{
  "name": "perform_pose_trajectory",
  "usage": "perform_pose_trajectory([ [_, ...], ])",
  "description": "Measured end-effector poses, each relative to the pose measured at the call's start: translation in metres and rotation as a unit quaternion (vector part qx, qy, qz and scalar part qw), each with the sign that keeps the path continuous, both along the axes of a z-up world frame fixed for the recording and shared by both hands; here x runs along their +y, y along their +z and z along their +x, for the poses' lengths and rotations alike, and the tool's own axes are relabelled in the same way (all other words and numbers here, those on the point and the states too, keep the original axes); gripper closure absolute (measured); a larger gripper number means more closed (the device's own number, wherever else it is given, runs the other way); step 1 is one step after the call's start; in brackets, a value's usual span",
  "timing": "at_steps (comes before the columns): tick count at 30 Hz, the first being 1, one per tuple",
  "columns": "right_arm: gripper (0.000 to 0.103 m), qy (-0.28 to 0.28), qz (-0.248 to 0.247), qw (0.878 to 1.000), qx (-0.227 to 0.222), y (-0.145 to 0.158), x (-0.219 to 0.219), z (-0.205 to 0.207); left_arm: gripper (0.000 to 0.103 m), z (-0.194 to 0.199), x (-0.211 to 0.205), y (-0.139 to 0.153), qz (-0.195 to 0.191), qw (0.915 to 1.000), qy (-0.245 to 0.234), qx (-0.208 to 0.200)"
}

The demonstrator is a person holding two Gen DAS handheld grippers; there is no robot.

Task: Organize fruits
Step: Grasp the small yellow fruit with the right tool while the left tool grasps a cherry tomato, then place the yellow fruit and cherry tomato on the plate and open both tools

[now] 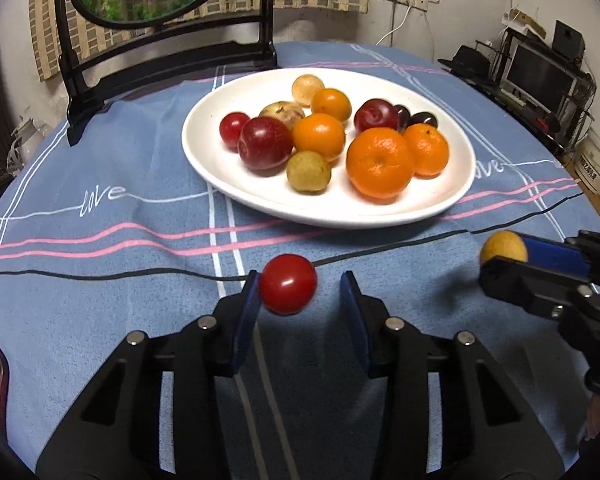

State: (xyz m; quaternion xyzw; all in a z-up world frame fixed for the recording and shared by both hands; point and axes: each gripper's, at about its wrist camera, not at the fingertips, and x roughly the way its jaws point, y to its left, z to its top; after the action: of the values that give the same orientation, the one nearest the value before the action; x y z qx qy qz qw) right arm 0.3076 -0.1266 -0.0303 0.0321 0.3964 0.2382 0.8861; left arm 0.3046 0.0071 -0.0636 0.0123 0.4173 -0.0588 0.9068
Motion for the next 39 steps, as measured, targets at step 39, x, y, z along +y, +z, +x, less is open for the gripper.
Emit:
perform_pose_trajectory([
  [39, 0.076, -0.083, 0.063, 0.993, -0.058, 0.027, -0.025, 0.117, 0.075, 0.107, 0.014, 0.069, -0.088, 0.9926, 0.050, -0.067],
])
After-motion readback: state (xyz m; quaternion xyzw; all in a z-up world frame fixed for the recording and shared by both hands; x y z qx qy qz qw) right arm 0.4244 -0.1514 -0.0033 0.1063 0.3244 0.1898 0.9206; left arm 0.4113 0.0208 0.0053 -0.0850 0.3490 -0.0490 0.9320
